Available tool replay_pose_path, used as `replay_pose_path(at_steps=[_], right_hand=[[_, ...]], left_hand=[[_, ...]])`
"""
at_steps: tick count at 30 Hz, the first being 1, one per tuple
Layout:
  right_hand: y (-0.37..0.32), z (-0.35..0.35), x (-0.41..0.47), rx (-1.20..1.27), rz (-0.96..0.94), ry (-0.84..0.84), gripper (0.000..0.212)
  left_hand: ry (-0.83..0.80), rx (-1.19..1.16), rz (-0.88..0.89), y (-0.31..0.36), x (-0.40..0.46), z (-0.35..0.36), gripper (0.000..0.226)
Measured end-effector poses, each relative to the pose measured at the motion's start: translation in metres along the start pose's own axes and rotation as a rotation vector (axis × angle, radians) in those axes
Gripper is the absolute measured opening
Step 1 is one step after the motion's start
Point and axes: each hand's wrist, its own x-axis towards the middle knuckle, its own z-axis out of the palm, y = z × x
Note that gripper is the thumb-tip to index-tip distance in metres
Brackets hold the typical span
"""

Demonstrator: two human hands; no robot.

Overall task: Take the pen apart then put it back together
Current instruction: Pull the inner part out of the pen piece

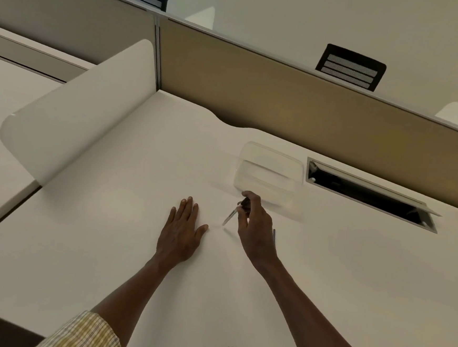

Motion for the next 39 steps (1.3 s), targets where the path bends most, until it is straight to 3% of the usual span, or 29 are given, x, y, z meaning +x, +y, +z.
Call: replay_pose_path(at_steps=[8,16,31,39], right_hand=[[-0.009,-0.01,0.013,0.023,-0.072,0.109,0.033],[0.004,0.007,-0.003,-0.057,-0.033,-0.106,0.032],[0.006,0.008,-0.001,-0.067,-0.01,-0.116,0.033],[-0.008,-0.007,0.01,-0.021,-0.101,0.071,0.033]], left_hand=[[0.006,-0.013,0.002,0.001,0.0,-0.001,0.07],[-0.003,-0.022,-0.001,0.001,0.0,-0.001,0.07],[0.017,-0.018,0.0,0.0,0.001,0.001,0.07],[0.011,-0.026,-0.004,0.001,0.001,0.0,0.071]])
